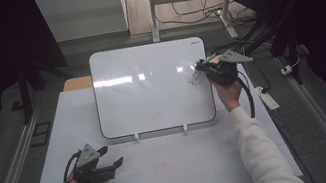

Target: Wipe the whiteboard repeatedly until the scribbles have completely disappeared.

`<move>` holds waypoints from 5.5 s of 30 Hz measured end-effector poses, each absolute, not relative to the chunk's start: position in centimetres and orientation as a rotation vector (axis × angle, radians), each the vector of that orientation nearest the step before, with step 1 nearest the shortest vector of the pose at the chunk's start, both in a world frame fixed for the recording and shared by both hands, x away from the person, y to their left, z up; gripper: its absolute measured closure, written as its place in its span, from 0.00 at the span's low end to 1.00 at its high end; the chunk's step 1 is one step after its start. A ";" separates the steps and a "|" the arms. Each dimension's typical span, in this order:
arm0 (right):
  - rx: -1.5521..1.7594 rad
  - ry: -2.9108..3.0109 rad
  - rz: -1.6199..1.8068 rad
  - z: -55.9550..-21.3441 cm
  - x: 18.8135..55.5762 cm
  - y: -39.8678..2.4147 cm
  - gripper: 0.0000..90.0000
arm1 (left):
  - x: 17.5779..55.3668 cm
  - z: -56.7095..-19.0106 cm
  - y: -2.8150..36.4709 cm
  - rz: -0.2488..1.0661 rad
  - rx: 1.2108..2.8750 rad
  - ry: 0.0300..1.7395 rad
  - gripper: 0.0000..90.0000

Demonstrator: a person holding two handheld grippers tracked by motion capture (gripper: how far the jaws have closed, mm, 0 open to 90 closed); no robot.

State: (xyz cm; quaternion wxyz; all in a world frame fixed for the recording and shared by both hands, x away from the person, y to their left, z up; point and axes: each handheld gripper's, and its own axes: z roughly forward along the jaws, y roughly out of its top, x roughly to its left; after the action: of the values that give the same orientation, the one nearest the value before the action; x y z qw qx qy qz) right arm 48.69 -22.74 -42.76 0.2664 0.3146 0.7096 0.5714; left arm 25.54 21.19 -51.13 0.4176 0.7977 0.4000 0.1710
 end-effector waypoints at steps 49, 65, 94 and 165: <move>0.909 1.882 1.510 -43.5 47.6 -25.6 0.86 | 25.6 -51.2 21.0 0.421 2.001 0.993 0.33; 0.761 2.025 1.453 -45.4 45.1 -23.0 0.86 | 25.9 -51.4 21.3 0.410 1.993 1.009 0.33; 0.705 2.059 1.473 -45.4 45.4 -22.1 0.86 | 25.8 -51.3 21.3 0.411 1.989 1.007 0.33; 0.699 2.355 1.587 -45.3 35.0 -19.1 0.86 | 25.5 -50.8 21.2 0.445 1.960 0.995 0.33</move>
State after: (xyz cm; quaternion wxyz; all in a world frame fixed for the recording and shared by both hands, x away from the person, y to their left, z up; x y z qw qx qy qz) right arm 35.02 -19.14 -45.34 0.1083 0.2376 0.8006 0.5394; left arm 25.45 21.18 -50.80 0.4345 0.7870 0.3997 0.1788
